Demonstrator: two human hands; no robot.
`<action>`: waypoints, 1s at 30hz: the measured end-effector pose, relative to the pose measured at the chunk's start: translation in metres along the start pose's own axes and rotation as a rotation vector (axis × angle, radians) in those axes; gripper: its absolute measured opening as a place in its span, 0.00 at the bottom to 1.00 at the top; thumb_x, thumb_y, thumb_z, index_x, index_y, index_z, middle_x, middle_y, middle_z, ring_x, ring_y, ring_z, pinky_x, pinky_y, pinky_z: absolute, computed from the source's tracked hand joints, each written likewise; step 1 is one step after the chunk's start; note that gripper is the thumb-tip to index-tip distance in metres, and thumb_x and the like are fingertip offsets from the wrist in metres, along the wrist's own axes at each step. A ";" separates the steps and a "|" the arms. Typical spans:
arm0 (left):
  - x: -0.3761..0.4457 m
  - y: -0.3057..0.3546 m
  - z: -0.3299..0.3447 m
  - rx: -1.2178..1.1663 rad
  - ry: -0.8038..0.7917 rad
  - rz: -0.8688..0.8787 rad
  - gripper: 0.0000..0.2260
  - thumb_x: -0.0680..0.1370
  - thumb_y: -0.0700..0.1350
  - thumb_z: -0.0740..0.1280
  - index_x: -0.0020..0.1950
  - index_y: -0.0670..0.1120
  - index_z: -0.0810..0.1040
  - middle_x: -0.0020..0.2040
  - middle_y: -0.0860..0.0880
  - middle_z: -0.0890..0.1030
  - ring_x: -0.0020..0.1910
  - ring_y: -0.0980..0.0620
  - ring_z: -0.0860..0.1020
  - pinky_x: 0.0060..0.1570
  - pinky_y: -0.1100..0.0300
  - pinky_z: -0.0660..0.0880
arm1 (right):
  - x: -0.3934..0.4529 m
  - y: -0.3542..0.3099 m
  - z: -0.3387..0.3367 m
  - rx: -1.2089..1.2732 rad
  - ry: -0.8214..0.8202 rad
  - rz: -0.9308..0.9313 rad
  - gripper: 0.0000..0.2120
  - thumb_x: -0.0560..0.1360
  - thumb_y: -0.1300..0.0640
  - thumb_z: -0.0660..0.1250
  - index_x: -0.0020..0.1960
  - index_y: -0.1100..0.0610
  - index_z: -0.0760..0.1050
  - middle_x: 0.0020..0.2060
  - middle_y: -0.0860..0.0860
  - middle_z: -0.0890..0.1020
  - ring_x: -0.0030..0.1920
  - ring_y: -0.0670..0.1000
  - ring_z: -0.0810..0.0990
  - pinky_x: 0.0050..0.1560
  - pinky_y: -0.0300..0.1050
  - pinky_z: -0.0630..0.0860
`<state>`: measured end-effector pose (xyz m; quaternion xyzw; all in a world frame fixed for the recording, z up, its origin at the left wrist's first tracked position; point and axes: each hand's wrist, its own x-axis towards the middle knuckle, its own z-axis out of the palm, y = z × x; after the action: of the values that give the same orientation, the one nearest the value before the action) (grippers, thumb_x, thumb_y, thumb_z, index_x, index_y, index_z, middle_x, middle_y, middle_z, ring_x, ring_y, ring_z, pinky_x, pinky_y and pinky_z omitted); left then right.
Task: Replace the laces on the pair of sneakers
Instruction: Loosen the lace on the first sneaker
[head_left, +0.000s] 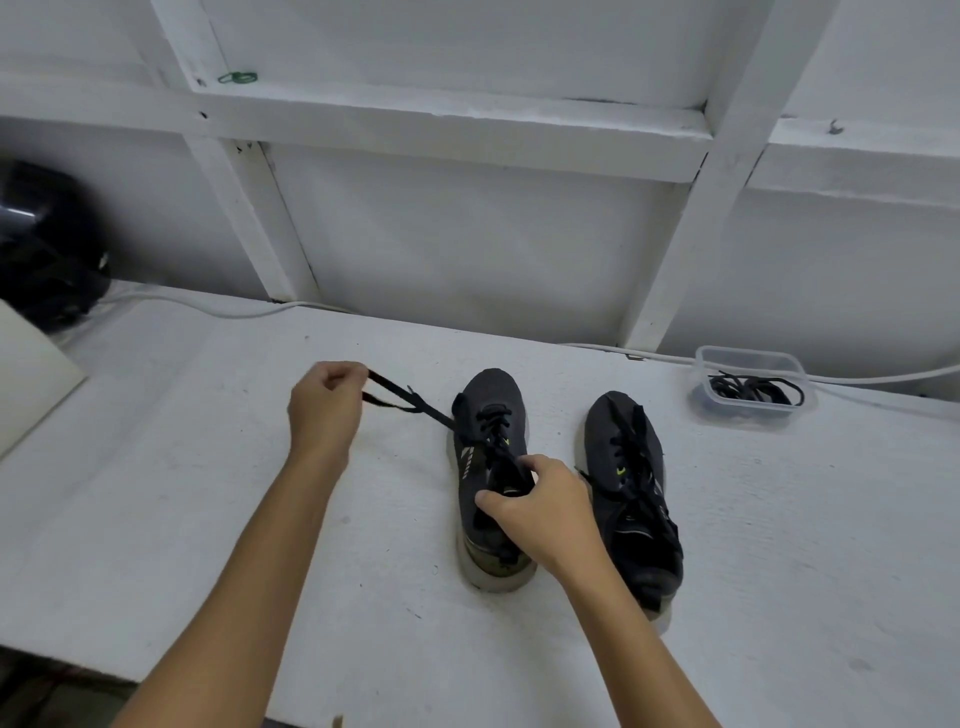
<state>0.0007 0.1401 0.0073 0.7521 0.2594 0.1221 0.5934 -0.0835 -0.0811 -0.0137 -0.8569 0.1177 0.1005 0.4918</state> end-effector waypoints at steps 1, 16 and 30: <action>0.004 -0.005 -0.004 0.090 0.055 0.012 0.02 0.79 0.46 0.68 0.48 0.53 0.80 0.47 0.55 0.81 0.46 0.56 0.78 0.39 0.65 0.69 | 0.000 0.000 0.000 0.003 -0.001 0.001 0.10 0.67 0.48 0.76 0.45 0.46 0.77 0.39 0.42 0.83 0.41 0.44 0.83 0.44 0.47 0.85; -0.071 -0.020 0.024 0.441 -0.696 0.339 0.06 0.80 0.48 0.69 0.45 0.58 0.83 0.41 0.64 0.83 0.44 0.66 0.80 0.41 0.76 0.70 | 0.008 0.001 -0.039 -0.044 -0.157 -0.047 0.10 0.81 0.52 0.63 0.55 0.44 0.83 0.44 0.37 0.84 0.47 0.39 0.83 0.44 0.29 0.74; -0.075 -0.019 0.039 0.331 -0.665 0.246 0.02 0.78 0.50 0.71 0.50 0.57 0.82 0.46 0.59 0.83 0.46 0.66 0.79 0.43 0.73 0.71 | 0.038 -0.006 -0.050 -0.047 -0.248 -0.057 0.06 0.79 0.49 0.70 0.53 0.47 0.84 0.47 0.45 0.86 0.48 0.48 0.86 0.47 0.46 0.85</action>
<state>-0.0471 0.0705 -0.0122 0.8618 -0.0231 -0.1016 0.4965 -0.0430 -0.1257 0.0054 -0.8523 0.0293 0.1942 0.4849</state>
